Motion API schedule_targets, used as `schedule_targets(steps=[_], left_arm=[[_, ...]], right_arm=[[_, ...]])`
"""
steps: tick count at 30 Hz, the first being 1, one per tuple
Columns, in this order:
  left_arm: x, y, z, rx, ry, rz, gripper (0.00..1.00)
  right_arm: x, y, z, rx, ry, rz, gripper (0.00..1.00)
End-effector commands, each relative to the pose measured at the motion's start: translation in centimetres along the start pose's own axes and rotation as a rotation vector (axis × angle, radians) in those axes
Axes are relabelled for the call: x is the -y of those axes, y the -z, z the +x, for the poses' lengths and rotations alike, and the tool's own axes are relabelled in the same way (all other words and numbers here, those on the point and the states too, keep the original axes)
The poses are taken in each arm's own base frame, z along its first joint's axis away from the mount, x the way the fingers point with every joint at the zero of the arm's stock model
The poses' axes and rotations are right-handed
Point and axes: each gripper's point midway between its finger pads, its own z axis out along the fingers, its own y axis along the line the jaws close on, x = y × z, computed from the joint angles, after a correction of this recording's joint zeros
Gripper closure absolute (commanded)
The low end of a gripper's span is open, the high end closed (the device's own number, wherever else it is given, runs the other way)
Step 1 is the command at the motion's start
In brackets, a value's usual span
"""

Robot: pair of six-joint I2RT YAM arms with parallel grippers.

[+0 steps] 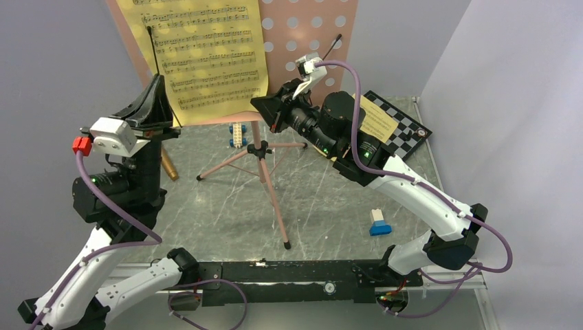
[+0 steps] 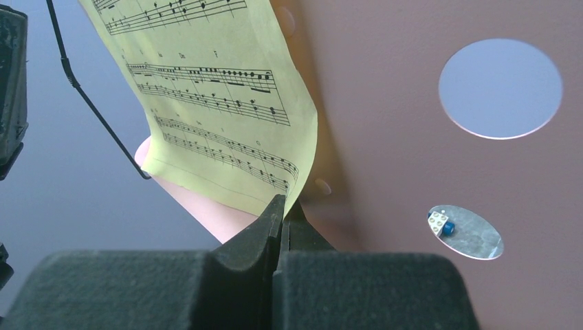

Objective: Pack up the instrument practice props

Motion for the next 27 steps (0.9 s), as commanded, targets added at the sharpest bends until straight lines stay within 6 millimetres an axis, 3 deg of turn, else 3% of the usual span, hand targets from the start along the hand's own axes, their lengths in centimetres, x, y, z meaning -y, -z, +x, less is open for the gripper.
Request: schedule_targets(steps=[1, 2, 5, 7, 11, 14, 18, 22, 25, 27], left_arm=[[-0.2, 0.0, -1.8, 0.065, 0.009, 0.007, 1.00], [-0.3, -0.1, -1.7, 0.054, 0.001, 0.002, 0.99], [-0.6, -0.2, -1.5, 0.031, -0.011, -0.014, 0.70], [-1.0, -0.3, -1.3, 0.014, -0.015, -0.036, 0.56], [-1.7, -0.6, -0.4, -0.038, -0.037, -0.089, 0.51], [-1.7, -1.2, 0.6, -0.085, -0.069, -0.105, 0.55], [-1.5, -1.6, 1.1, -0.113, -0.085, -0.102, 0.79], [-1.3, -1.9, 1.5, -0.138, -0.089, -0.090, 0.85], [-1.3, -1.8, 1.8, -0.140, -0.079, -0.083, 1.00], [-1.2, -1.5, 1.7, -0.126, -0.065, -0.075, 1.00]], right_arm=[[-0.4, 0.1, -1.3, 0.035, -0.010, -0.014, 1.00], [-0.4, 0.1, -1.3, 0.035, -0.011, -0.015, 1.00], [-0.4, 0.1, -1.3, 0.036, -0.012, -0.016, 1.00], [-0.4, 0.1, -1.3, 0.036, -0.013, -0.015, 1.00], [-0.4, 0.1, -1.3, 0.036, -0.012, -0.015, 1.00], [-0.4, 0.2, -1.3, 0.036, -0.010, -0.014, 1.00], [-0.4, 0.3, -1.3, 0.037, -0.010, -0.015, 1.00], [-0.3, 0.4, -1.2, 0.036, -0.008, -0.014, 1.00], [-0.4, 0.4, -1.3, 0.038, -0.006, -0.018, 1.00], [-0.4, 0.4, -1.2, 0.037, -0.005, -0.020, 1.00]])
